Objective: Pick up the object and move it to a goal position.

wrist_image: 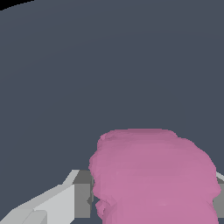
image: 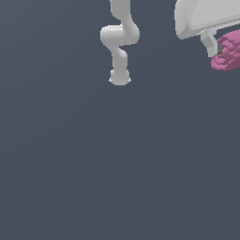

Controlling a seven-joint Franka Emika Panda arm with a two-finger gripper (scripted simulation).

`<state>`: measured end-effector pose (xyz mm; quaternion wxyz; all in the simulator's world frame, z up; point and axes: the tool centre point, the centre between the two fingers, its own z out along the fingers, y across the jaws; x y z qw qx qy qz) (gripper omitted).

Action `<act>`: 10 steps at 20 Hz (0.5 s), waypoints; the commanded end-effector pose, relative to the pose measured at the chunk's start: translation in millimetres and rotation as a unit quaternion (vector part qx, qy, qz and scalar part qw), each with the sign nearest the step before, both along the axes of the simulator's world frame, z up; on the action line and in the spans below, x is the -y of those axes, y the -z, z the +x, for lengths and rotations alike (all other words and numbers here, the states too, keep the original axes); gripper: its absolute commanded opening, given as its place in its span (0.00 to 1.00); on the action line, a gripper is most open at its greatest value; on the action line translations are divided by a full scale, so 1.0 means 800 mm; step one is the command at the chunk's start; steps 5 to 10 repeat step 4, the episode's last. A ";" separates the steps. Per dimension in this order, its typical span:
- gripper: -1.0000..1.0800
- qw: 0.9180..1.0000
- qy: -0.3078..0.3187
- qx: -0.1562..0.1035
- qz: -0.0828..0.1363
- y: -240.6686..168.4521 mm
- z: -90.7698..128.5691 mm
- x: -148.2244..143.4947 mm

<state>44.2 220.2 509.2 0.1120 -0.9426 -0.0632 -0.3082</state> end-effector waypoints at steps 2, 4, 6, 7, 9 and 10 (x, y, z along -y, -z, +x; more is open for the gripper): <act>0.00 1.000 0.000 -0.001 0.000 0.001 0.000 0.001; 0.00 1.000 0.001 -0.002 0.000 0.003 0.001 0.001; 0.00 1.000 0.001 -0.002 0.000 0.003 0.001 0.001; 0.00 1.000 0.001 -0.002 0.000 0.003 0.001 0.001; 0.00 1.000 0.001 -0.002 0.000 0.003 0.001 0.001; 0.00 1.000 0.001 -0.002 0.000 0.003 0.001 0.001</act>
